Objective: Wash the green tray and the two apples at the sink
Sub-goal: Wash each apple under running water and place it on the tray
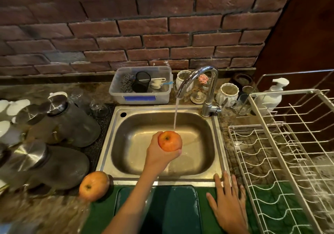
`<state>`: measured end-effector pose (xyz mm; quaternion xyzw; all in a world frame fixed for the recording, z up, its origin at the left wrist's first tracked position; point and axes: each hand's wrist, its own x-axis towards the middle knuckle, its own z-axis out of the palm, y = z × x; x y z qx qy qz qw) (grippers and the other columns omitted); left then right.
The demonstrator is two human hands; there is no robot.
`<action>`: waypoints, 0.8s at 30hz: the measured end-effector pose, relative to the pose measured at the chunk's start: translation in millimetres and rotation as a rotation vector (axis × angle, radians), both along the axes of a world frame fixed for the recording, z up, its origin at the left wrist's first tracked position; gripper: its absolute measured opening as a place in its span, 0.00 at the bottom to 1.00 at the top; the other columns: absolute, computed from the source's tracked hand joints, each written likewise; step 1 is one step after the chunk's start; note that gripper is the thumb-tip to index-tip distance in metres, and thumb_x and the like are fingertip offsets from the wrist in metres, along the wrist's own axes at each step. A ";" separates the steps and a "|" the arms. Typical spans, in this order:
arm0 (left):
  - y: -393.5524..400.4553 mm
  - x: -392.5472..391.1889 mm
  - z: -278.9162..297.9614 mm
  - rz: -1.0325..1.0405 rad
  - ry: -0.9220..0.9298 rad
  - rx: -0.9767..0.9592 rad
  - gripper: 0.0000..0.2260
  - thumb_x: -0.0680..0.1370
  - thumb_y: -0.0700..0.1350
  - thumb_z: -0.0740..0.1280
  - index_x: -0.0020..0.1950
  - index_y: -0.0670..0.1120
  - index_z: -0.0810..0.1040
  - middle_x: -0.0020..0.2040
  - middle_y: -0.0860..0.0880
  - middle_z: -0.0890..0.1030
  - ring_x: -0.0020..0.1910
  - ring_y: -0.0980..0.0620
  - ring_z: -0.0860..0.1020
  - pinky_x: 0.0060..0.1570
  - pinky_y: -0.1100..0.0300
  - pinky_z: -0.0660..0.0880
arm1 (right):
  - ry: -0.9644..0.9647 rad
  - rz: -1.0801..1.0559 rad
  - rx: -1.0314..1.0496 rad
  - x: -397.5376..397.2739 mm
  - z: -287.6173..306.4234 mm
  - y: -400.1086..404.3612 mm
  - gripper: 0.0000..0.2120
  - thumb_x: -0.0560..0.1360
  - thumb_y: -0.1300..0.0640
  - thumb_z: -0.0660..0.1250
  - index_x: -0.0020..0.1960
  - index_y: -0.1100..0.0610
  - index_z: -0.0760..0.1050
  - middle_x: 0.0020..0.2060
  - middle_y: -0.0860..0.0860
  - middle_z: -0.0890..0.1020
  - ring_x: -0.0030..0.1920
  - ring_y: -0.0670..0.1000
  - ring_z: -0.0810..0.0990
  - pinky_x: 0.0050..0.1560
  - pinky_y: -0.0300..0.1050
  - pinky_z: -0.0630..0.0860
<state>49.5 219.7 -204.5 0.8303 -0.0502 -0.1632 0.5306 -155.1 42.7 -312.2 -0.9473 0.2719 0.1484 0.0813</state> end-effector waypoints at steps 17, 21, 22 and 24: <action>151.5 -114.0 -43.5 0.107 0.020 0.171 0.40 0.55 0.55 0.80 0.65 0.58 0.70 0.60 0.61 0.75 0.59 0.60 0.75 0.53 0.75 0.67 | 0.024 0.017 -0.018 -3.8 -1.7 3.3 0.40 0.73 0.28 0.33 0.81 0.44 0.41 0.79 0.51 0.36 0.80 0.56 0.38 0.76 0.61 0.38; 166.4 -134.3 -54.6 0.071 0.015 0.213 0.43 0.56 0.57 0.81 0.68 0.59 0.66 0.63 0.60 0.71 0.61 0.61 0.71 0.56 0.77 0.63 | 0.017 0.010 -0.023 -3.4 -8.4 0.9 0.40 0.73 0.27 0.33 0.81 0.44 0.41 0.78 0.50 0.35 0.80 0.56 0.39 0.75 0.61 0.37; 168.3 -137.6 -55.8 0.074 0.016 0.219 0.44 0.56 0.57 0.80 0.69 0.60 0.65 0.63 0.60 0.70 0.60 0.61 0.70 0.55 0.79 0.62 | 0.020 0.011 -0.027 -3.4 -10.5 -0.2 0.40 0.73 0.27 0.33 0.80 0.44 0.40 0.78 0.51 0.35 0.80 0.55 0.39 0.75 0.62 0.38; 170.9 -141.4 -56.9 0.088 0.019 0.219 0.44 0.56 0.58 0.79 0.69 0.59 0.63 0.63 0.59 0.70 0.61 0.61 0.69 0.54 0.82 0.60 | 0.020 0.016 -0.035 -3.6 -14.1 -1.8 0.40 0.73 0.27 0.33 0.80 0.43 0.39 0.78 0.51 0.35 0.80 0.56 0.38 0.75 0.62 0.39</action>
